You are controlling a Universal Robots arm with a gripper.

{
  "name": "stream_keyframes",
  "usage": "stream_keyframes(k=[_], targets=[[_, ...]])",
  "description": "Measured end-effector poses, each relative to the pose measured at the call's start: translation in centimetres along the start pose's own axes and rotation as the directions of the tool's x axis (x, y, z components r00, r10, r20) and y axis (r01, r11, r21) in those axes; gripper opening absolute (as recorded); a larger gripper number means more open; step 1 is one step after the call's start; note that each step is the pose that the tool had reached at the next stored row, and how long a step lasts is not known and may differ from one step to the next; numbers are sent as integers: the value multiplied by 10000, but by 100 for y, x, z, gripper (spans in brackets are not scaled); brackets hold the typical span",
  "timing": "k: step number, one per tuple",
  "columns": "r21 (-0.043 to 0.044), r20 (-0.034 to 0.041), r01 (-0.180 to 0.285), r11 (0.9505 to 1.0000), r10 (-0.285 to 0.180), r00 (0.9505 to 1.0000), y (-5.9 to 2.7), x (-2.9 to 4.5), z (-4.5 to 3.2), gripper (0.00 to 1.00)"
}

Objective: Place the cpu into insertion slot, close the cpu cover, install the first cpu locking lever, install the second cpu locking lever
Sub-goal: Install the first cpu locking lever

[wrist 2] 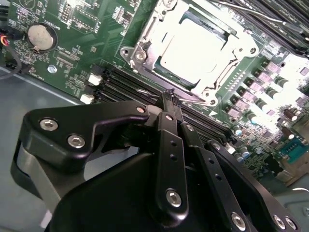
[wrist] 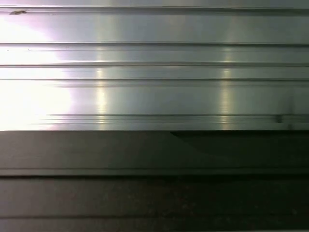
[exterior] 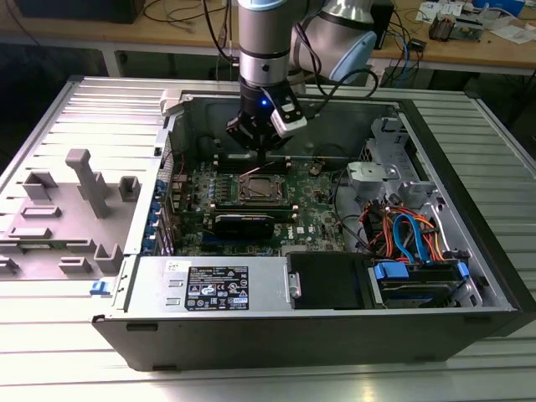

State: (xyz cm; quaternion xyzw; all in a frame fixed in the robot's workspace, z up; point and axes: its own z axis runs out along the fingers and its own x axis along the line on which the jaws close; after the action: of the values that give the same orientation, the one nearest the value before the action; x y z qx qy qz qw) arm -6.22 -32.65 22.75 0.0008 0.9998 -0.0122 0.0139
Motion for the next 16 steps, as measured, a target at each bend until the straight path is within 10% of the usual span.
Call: stream_keyframes(k=[16], targets=[[2,-2,-9,10000,9,10000,6,-89,104,11]])
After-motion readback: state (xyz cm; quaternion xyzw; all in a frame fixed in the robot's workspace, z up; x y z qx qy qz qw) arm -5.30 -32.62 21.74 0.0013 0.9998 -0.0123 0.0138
